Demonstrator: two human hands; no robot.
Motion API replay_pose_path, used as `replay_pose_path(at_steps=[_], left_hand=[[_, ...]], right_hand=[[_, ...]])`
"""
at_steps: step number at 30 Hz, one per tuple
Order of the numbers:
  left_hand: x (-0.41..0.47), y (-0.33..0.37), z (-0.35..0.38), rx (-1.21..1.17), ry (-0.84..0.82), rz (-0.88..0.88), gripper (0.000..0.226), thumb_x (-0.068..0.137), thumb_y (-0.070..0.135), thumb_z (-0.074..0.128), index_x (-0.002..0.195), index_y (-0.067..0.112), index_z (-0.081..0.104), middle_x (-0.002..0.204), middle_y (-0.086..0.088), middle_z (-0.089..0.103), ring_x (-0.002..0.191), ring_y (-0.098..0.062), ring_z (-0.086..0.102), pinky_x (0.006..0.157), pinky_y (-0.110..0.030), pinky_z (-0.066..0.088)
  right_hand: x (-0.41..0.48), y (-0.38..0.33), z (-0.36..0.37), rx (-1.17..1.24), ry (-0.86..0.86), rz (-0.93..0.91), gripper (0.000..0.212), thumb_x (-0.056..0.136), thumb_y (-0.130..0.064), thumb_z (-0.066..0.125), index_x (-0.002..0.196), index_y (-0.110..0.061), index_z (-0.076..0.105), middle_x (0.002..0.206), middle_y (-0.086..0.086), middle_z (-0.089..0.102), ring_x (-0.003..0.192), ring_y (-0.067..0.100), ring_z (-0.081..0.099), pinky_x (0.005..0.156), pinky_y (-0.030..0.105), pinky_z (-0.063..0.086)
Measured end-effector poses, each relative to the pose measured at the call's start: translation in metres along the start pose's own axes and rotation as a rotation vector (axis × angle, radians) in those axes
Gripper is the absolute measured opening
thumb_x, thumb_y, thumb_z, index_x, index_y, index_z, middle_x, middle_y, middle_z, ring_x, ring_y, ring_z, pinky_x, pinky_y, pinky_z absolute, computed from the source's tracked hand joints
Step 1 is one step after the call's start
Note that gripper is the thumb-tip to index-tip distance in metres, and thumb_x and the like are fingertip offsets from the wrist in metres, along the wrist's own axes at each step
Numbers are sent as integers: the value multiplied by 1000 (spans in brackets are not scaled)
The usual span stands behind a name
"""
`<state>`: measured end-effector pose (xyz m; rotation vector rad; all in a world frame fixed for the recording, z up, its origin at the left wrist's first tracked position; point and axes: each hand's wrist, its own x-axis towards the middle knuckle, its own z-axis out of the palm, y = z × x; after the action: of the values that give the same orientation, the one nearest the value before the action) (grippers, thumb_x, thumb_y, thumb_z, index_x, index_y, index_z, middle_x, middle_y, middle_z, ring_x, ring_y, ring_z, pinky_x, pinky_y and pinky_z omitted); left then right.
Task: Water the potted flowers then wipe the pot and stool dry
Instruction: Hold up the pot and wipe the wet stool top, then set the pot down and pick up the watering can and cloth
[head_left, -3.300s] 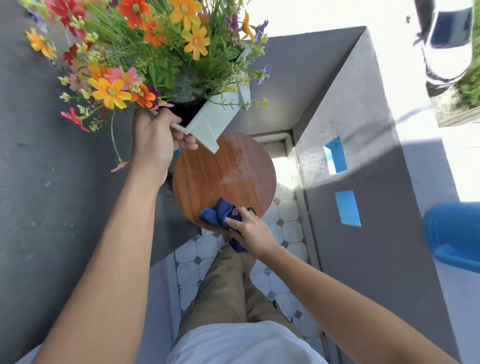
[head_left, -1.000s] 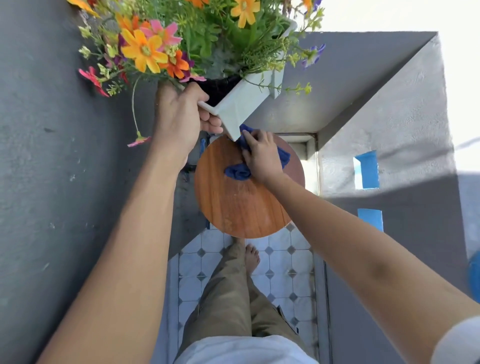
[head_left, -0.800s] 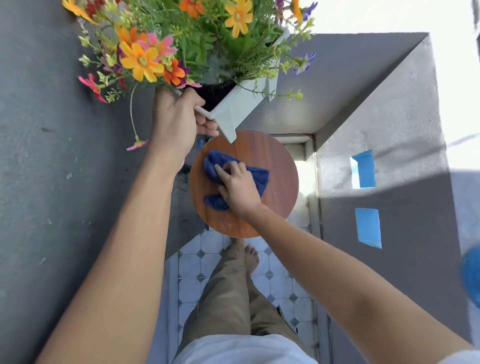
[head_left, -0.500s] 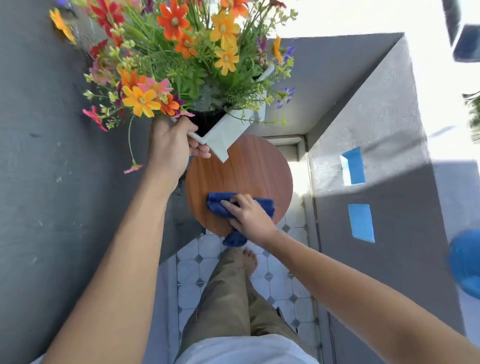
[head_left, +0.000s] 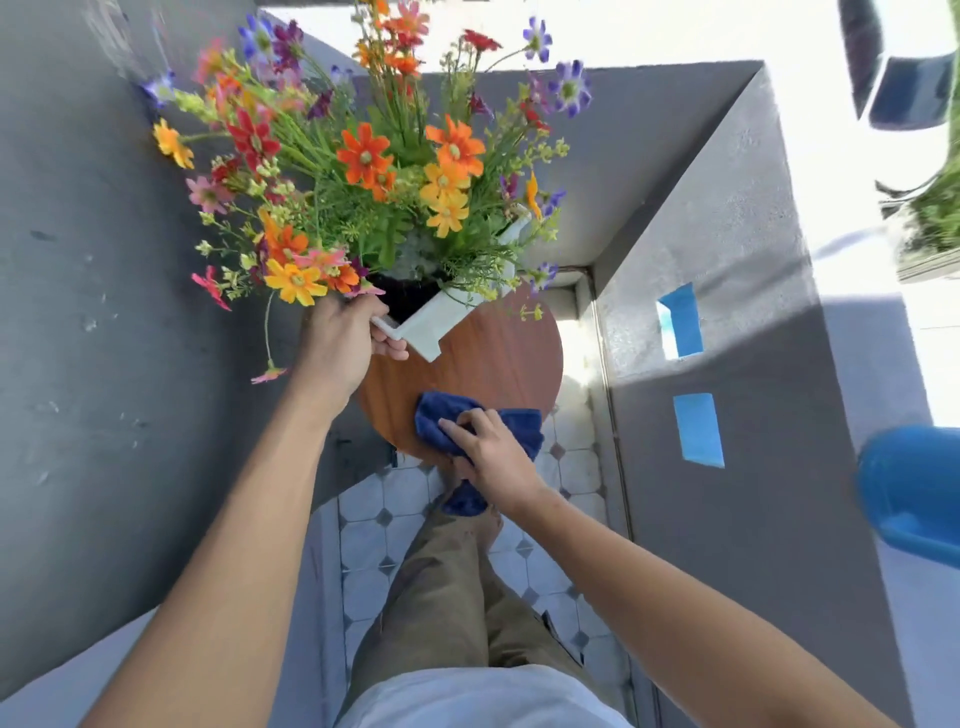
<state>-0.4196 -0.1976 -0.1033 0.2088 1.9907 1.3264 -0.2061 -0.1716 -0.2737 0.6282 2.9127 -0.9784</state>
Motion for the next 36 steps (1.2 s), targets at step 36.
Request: replay_pose_path(at_steps=[36], left_hand=[[-32,-69,-24,728,-275,-192,34,99,29,31,74,13,48,83,-13,56,81,-25,52,74,-33,37]], right_hand=[[-88,-40,-100,714,525,874,19,97,-21,61,78,-16,62,72,4,66,64,15,57,64,35,46]])
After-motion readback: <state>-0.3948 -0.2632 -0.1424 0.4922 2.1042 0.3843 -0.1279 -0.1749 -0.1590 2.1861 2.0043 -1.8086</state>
